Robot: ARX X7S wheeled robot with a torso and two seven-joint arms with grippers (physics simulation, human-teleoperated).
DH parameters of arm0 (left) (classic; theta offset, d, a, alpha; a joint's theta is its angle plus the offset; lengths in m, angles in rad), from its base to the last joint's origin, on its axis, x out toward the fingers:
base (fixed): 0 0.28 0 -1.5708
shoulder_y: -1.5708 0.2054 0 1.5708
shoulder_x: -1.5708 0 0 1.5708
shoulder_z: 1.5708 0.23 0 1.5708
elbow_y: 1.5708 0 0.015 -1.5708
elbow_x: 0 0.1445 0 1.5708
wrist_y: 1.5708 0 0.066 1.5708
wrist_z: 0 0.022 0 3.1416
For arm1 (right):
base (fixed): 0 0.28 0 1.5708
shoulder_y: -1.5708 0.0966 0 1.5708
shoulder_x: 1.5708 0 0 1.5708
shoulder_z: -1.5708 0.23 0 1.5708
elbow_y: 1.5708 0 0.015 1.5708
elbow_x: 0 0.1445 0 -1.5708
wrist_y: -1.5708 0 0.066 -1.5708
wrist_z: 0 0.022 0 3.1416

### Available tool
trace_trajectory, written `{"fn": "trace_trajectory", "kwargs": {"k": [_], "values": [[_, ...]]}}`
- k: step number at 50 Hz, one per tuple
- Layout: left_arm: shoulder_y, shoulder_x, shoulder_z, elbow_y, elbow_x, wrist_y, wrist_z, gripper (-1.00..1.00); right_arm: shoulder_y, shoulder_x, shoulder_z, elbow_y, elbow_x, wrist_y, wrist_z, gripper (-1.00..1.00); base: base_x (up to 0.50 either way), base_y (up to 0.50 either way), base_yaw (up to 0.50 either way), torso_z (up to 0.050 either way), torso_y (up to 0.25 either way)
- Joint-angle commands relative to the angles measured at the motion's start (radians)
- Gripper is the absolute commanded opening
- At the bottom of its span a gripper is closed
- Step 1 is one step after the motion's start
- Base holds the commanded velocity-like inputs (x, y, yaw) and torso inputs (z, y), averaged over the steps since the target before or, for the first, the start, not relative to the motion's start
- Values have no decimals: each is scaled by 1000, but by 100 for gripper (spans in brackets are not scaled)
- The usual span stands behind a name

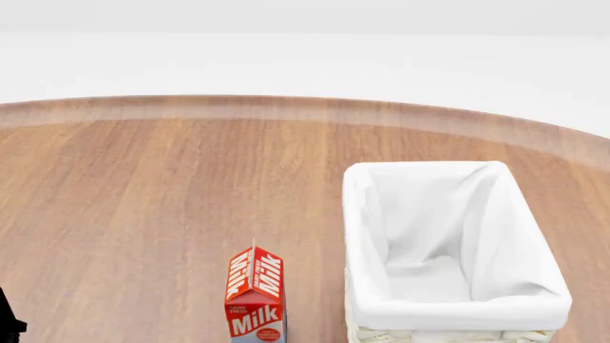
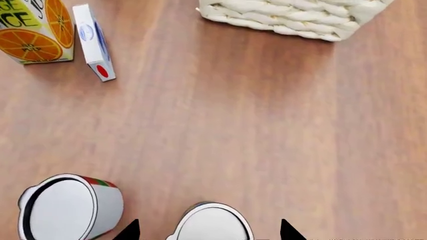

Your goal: Pick up the alphabet soup and the tomato sauce, and put them in the basket.

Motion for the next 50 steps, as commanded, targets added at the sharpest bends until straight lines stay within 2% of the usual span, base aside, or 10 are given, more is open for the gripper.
{"fn": "trace_trajectory", "kwargs": {"k": [1, 11, 13, 16, 24, 33, 50], "values": [[2, -7, 6, -1, -2, 5, -9, 100, -8, -10, -13, 29, -34, -20, -28, 100, 0, 0, 0, 0, 0], [2, -9, 13, -10, -1, 14, -12, 100, -12, -25, -43, 50, -86, -34, -54, 100, 0, 0, 0, 0, 0], [2, -10, 17, -13, 1, 16, -12, 100, -2, -15, -28, 29, -39, -17, -24, 100, 0, 0, 0, 0, 0], [-4, -12, 19, -10, -2, 8, -14, 100, -14, -29, -52, 60, -97, -39, -60, 100, 0, 0, 0, 0, 0], [-11, -14, 22, -10, -9, 5, -18, 100, -2, -15, -36, 38, -39, -19, -23, 100, 0, 0, 0, 0, 0], [-3, -18, 24, -12, -7, 13, -23, 100, -13, -41, -74, 94, -122, -52, -79, 100, 0, 0, 0, 0, 0], [-5, -24, 31, -19, -8, 20, -30, 100, -6, -49, -83, 131, -135, -65, -100, 100, 0, 0, 0, 0, 0]]}}
